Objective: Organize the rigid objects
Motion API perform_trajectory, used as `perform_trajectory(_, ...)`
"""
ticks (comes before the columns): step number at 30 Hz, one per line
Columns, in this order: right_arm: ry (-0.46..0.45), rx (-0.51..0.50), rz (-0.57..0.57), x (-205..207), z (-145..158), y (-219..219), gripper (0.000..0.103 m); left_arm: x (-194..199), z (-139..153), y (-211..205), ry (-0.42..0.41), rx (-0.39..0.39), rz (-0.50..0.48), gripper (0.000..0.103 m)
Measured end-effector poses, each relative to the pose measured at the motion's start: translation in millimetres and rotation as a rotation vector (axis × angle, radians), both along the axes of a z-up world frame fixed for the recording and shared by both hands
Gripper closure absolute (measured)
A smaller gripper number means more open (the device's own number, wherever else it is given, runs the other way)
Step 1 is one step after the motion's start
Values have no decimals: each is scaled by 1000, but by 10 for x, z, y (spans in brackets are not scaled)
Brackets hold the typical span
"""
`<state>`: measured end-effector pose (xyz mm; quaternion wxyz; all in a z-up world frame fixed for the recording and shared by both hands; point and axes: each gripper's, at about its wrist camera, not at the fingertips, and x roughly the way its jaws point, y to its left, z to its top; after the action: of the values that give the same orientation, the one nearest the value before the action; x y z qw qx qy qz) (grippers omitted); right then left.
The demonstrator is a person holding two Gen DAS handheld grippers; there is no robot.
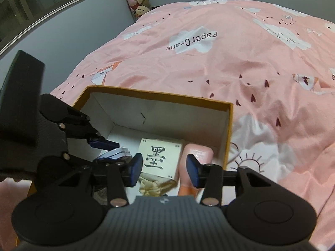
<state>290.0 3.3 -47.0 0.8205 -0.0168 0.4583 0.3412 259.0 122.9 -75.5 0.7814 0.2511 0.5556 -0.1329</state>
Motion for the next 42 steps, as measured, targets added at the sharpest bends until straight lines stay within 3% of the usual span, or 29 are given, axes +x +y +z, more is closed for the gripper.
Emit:
perform_trajectory(7, -9, 15, -1, -113, 121, -118, 54, -180, 256, -24, -17, -49, 48, 58)
perform_trajectory(13, -26, 25, 0, -261, 275, -259, 47, -427, 615, -18, -103, -87, 97, 58)
perform_trajectory(16, -43, 27, -7, -345, 375, -358, 45, -548, 846, -73, -194, -116, 125, 58)
perform_trajectory(19, -56, 40, -15, -450, 494, -476, 37, -670, 1045, -79, -295, -177, 144, 57)
perform_trajectory(22, -59, 61, -23, -570, 603, -592, 33, -899, 1259, -95, -368, -252, 184, 47)
perform_trajectory(27, -74, 95, -19, -902, 795, -772, 19, -1348, 1499, -177, -510, -348, 255, 42)
perform_trajectory(33, -212, 81, -36, -1466, 995, -980, 9, -1860, 1563, -347, -664, -362, 362, 36)
perform_trajectory(36, -284, 51, -75, -1709, 1001, -1071, 6, -2086, 1446, -437, -736, -357, 431, 32)
perform_trajectory(42, -335, 19, -154, -1988, 837, -1201, 3, -2372, 1090, -497, -716, -372, 533, 22)
